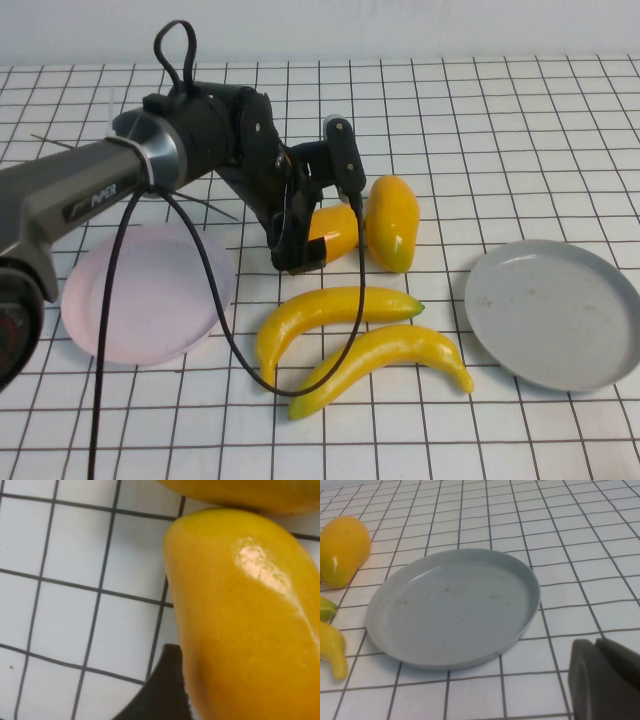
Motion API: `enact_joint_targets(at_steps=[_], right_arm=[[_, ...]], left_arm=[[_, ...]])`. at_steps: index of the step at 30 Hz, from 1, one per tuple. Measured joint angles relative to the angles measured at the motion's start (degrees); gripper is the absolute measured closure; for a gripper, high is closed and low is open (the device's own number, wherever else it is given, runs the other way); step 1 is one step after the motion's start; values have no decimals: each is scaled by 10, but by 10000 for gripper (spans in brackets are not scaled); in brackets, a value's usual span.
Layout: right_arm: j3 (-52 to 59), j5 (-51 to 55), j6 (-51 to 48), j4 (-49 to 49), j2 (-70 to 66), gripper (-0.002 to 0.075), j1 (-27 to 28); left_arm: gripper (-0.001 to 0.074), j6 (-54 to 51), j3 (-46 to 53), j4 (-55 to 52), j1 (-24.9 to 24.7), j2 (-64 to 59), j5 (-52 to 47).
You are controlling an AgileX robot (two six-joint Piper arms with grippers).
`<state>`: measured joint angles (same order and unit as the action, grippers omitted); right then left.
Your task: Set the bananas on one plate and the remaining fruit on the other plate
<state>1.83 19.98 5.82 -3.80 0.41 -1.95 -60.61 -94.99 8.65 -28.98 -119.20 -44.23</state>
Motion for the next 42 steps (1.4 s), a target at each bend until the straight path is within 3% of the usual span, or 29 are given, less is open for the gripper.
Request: enact_joint_targets(at_steps=[11,17,20,27,42], right_arm=[[0,0,0,0,0,741,0],[0,0,0,0,0,741,0],[0,0,0,0,0,741,0],[0,0,0,0,0,741,0],[0,0,0,0,0,741,0]], left_arm=[[66,4,-5,2,0,-35,7],[71,64,-67,-4,2,-35,-23],[118,103,-97,-10,7,-35,-49],[311,133,-111,-13,17,-40,-109],[315,130,-127,7,18,-67,-90]])
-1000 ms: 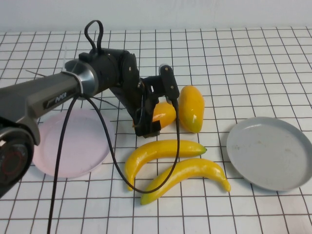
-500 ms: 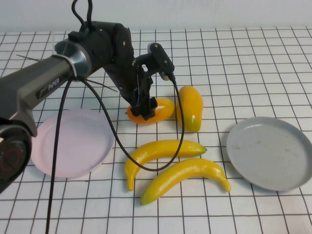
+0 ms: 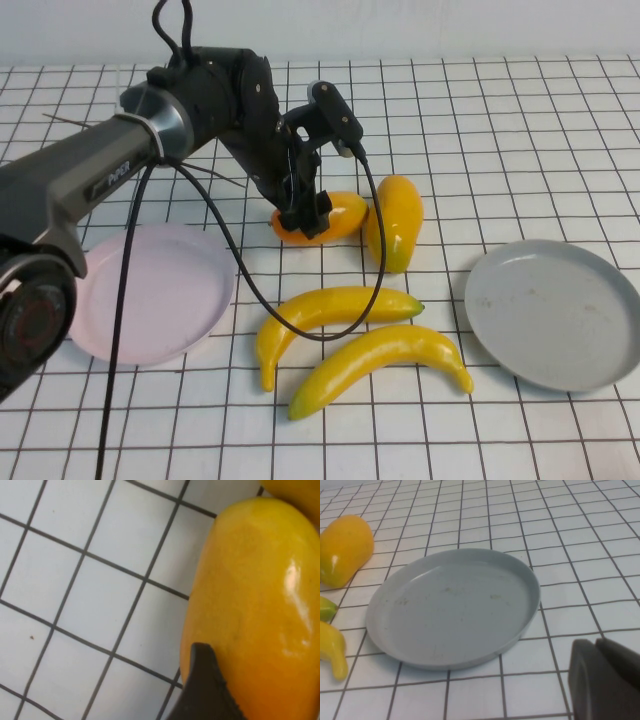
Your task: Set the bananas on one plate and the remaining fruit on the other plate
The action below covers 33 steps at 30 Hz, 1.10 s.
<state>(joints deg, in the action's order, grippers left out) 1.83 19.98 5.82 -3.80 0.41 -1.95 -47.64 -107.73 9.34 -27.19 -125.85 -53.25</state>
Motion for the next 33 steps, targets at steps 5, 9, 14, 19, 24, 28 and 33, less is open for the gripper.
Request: enact_joint_targets(at_steps=[5,9,14,19,24,28,33], right_arm=[[0,0,0,0,0,741,0],[0,0,0,0,0,741,0],[0,0,0,0,0,741,0],[0,0,0,0,0,741,0],[0,0,0,0,0,741,0],[0,0,0,0,0,741,0],[0,0,0,0,0,741,0]], left_arm=[[329,0,0,1,0,0,2],[332,2,-5,1,0,2,0],[335,6,-13,-1,0,2,-11],[337,37,-26,-7,0,2,-39],[339,92,-48,-27,0,17,-55],[340,131,-58,-50,0,47,-97],[277,208,-55,-73,25,79,-164]])
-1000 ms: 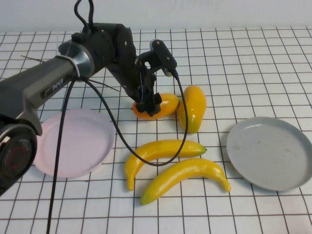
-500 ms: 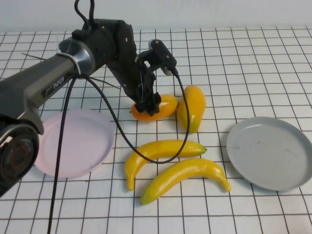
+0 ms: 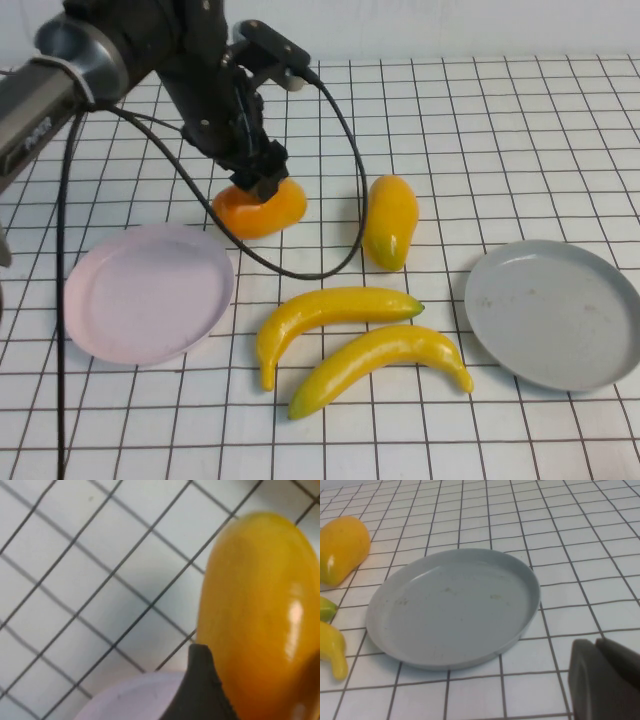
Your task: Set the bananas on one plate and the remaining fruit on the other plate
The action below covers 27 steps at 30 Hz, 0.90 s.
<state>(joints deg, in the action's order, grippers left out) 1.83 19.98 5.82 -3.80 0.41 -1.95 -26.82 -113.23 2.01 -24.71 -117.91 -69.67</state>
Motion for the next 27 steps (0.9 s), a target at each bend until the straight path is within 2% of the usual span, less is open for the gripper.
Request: enact_joint_targets(at_steps=[5,11,18,27], right_arm=[[0,0,0,0,0,741,0],[0,0,0,0,0,741,0],[0,0,0,0,0,741,0],[0,0,0,0,0,741,0]], left_arm=[[187,55,55,0,48,57,-6],[170,95,195,-10,78,136,-1],[168,118,333,-7,80,186,64],[167,124,353,-7,80,210,149]])
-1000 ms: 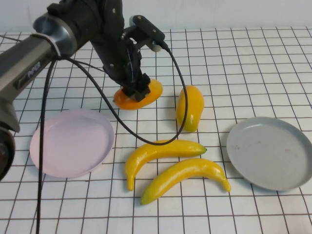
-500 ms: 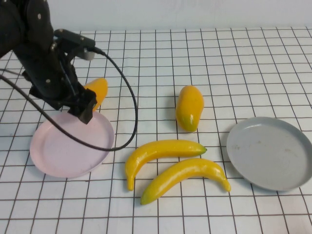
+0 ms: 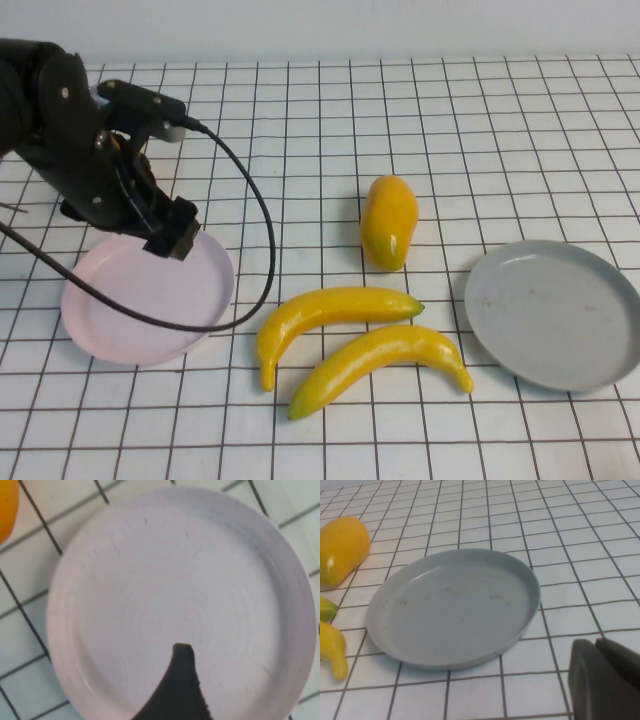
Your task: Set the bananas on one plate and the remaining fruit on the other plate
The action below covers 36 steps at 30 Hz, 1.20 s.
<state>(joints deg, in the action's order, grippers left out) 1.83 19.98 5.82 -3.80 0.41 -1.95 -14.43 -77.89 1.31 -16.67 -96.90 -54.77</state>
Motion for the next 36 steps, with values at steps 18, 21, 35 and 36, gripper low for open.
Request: enact_joint_targets(at_steps=[18,21,35,36], right_arm=[[0,0,0,0,0,741,0],[0,0,0,0,0,741,0],[0,0,0,0,0,741,0],[0,0,0,0,0,741,0]], left_arm=[[66,68,-142,-95,56,-41,52],[66,66,-157,-95,85,-72,62],[66,57,-225,-114,191,-155,136],[66,57,-230,-114,195,-161,151]])
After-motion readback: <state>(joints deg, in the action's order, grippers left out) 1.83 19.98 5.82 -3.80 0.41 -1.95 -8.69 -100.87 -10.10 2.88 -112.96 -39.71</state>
